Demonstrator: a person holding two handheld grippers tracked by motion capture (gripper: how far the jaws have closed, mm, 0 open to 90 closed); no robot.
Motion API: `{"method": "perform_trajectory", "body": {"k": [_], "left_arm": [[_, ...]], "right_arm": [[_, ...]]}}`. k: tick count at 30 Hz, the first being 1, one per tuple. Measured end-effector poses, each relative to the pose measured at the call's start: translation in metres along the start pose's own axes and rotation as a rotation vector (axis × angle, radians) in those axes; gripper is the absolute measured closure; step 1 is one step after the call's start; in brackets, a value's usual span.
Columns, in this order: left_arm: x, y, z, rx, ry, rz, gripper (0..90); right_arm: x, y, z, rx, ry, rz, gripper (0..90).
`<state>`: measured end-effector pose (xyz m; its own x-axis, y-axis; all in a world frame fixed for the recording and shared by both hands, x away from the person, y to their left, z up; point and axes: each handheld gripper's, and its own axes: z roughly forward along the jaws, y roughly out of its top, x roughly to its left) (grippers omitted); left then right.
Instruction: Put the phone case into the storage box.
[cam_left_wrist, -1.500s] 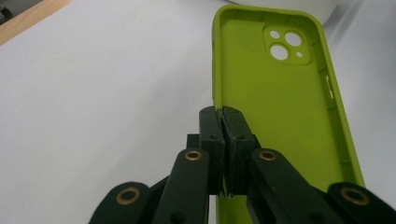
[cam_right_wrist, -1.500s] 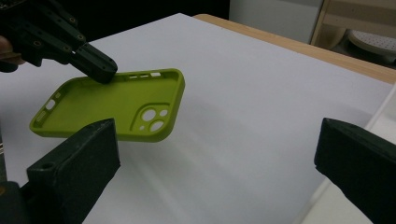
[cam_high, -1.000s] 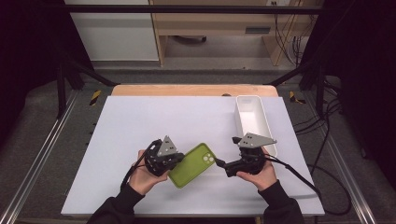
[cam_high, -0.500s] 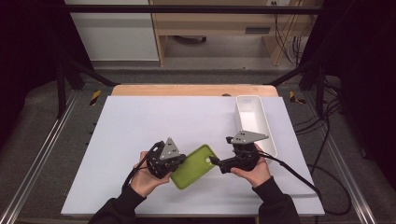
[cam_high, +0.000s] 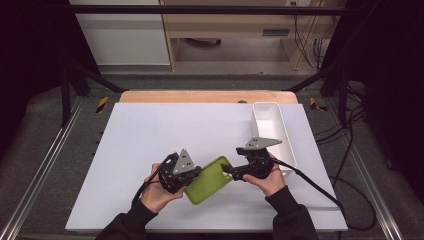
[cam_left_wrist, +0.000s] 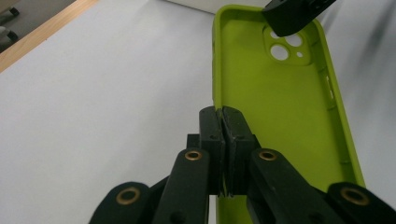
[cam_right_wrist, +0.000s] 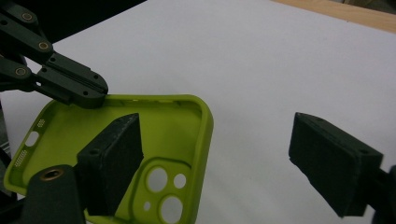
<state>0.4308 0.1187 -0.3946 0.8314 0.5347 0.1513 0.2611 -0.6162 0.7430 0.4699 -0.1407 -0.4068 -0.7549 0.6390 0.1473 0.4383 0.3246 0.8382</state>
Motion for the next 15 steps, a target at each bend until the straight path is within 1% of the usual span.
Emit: {"method": "perform_trajectory", "body": {"k": [5, 13, 15], "left_arm": [[-0.0019, 0.0008, -0.0009, -0.007, 0.002, 0.007, 87.8], [-0.0049, 0.0024, -0.0031, -0.024, 0.0, 0.019, 87.8], [-0.0054, 0.0026, -0.0036, -0.027, 0.003, 0.027, 87.8]], "right_arm": [[-0.0017, 0.001, -0.0012, 0.017, 0.027, 0.01, 33.3], [-0.0035, 0.0024, -0.0021, 0.054, 0.071, 0.057, 47.2], [-0.0042, 0.0028, -0.0023, 0.062, 0.088, 0.069, 49.7]]}}
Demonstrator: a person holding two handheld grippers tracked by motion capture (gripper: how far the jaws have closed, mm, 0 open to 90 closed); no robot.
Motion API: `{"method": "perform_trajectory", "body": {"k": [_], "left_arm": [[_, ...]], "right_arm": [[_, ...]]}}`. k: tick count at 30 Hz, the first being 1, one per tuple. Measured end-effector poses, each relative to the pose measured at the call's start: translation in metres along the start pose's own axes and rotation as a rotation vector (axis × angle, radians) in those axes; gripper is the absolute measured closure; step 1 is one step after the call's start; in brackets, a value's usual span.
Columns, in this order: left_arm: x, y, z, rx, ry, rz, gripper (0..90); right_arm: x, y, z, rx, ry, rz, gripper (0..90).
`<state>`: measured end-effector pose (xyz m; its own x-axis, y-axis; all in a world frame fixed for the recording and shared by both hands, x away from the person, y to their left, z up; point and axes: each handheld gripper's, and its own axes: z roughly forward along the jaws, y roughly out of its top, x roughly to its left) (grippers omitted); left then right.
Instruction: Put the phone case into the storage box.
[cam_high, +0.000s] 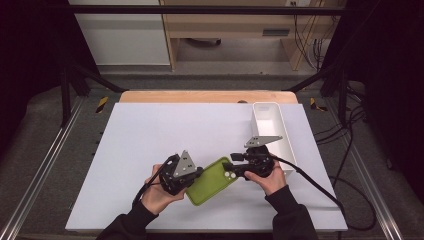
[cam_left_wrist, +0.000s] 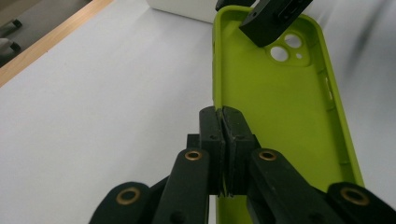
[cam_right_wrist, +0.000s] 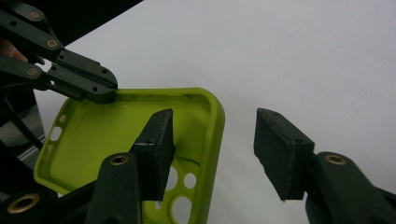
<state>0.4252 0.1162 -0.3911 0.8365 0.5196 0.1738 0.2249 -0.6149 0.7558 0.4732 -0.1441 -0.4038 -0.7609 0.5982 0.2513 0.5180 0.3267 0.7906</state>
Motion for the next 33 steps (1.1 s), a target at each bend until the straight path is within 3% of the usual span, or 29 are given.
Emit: {"method": "perform_trajectory", "body": {"k": [9, 17, 33], "left_arm": [[-0.002, 0.001, -0.001, -0.004, -0.002, 0.012, 87.8], [-0.003, 0.001, 0.0, 0.002, 0.002, 0.027, 87.8], [-0.006, 0.001, 0.002, 0.012, 0.005, 0.054, 87.7]], "right_arm": [[-0.002, 0.002, -0.001, 0.028, 0.072, 0.05, 64.7], [-0.004, 0.003, -0.004, 0.037, 0.065, 0.068, 73.2], [-0.003, 0.004, -0.012, 0.051, 0.076, 0.071, 79.8]]}}
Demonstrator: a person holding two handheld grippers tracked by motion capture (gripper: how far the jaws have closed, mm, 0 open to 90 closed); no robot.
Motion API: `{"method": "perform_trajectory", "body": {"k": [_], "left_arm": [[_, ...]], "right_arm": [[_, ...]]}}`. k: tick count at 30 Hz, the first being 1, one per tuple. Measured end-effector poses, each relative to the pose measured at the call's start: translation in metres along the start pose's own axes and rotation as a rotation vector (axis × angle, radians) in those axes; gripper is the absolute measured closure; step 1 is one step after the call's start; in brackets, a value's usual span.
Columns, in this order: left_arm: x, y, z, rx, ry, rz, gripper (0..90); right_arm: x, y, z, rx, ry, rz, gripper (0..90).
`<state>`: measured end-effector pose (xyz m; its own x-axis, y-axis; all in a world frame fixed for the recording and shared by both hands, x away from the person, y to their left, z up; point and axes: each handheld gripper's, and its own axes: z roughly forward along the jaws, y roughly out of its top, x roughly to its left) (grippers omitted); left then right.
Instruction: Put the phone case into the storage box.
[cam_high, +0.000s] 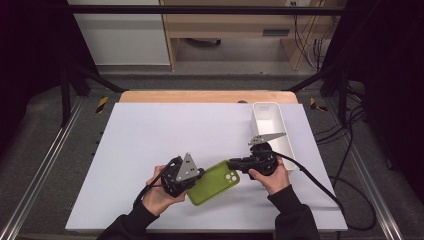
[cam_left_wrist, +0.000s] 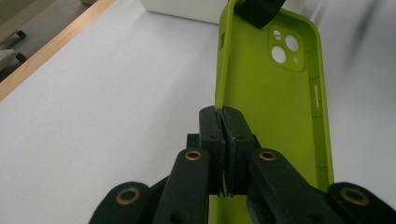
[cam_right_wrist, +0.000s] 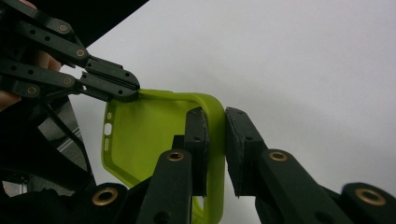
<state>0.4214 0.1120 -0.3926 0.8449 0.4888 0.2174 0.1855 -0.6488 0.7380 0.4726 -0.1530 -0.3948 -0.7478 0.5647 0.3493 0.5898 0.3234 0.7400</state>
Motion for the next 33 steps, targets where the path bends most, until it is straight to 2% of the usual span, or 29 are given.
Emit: {"method": "perform_trajectory", "body": {"k": [11, 18, 23, 27, 33], "left_arm": [[-0.001, 0.001, 0.0, -0.004, 0.002, 0.004, 87.0], [0.0, -0.001, 0.004, -0.02, -0.002, -0.014, 83.4], [0.004, -0.001, 0.001, -0.068, -0.004, -0.044, 73.1], [0.011, -0.002, -0.003, -0.13, 0.004, -0.089, 63.8], [0.023, -0.007, -0.008, -0.184, 0.031, -0.158, 46.8]], "right_arm": [[0.001, 0.0, -0.003, -0.009, -0.004, 0.002, 80.6], [0.002, 0.0, -0.005, -0.015, -0.019, -0.005, 80.8], [0.001, 0.002, -0.009, -0.04, -0.038, -0.009, 80.7], [0.0, 0.003, -0.012, -0.051, -0.067, -0.019, 80.6], [0.0, 0.005, -0.018, -0.065, -0.101, -0.036, 80.5]]}}
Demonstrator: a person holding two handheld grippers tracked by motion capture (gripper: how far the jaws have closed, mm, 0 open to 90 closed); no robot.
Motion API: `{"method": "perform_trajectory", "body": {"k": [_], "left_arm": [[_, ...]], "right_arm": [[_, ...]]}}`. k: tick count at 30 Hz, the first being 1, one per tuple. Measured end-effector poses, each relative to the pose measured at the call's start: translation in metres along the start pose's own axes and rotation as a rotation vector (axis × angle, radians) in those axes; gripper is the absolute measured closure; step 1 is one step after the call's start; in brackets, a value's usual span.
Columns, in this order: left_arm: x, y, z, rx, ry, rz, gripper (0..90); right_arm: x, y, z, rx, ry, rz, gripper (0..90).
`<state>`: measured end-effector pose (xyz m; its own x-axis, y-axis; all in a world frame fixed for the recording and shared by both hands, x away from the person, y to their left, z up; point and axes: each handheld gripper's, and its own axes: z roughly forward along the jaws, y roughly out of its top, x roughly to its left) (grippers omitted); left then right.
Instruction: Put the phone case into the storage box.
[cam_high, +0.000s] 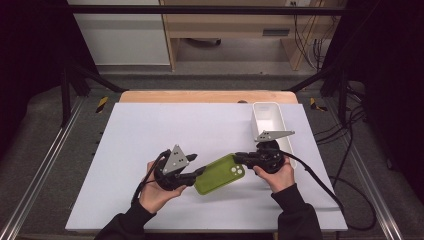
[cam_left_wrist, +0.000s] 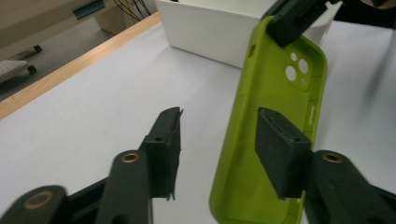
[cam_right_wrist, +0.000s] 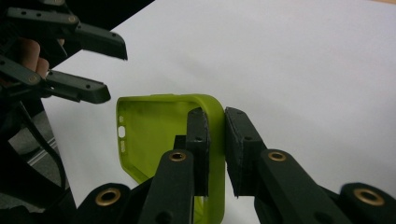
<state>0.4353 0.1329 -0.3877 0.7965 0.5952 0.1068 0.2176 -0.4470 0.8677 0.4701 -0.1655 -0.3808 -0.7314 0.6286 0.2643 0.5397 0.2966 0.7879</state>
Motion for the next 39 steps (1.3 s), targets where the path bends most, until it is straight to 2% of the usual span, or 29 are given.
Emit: {"method": "perform_trajectory", "body": {"k": [3, 6, 10, 14, 21, 28, 39], "left_arm": [[0.008, -0.003, -0.003, -0.024, -0.009, -0.05, 41.5], [0.014, -0.006, -0.006, -0.057, -0.006, -0.074, 33.5], [0.024, -0.009, -0.012, -0.09, -0.015, -0.126, 24.7], [0.033, -0.014, -0.018, -0.112, -0.026, -0.165, 20.6], [0.04, -0.027, -0.021, -0.095, -0.018, -0.179, 13.5], [0.046, -0.039, -0.026, -0.106, -0.008, -0.206, 7.2], [0.056, -0.059, -0.033, -0.105, 0.005, -0.227, 5.8]], "right_arm": [[0.0, 0.001, -0.004, -0.008, -0.015, -0.005, 80.5], [-0.001, 0.002, -0.008, -0.01, -0.021, -0.012, 80.5], [-0.002, 0.003, -0.013, -0.012, -0.04, -0.021, 80.6], [-0.003, 0.005, -0.02, -0.019, -0.056, -0.033, 80.5], [-0.004, 0.007, -0.033, -0.03, -0.082, -0.041, 80.5], [-0.004, 0.01, -0.044, -0.04, -0.105, -0.062, 80.5], [-0.001, 0.023, -0.06, -0.049, -0.158, -0.105, 80.6]]}}
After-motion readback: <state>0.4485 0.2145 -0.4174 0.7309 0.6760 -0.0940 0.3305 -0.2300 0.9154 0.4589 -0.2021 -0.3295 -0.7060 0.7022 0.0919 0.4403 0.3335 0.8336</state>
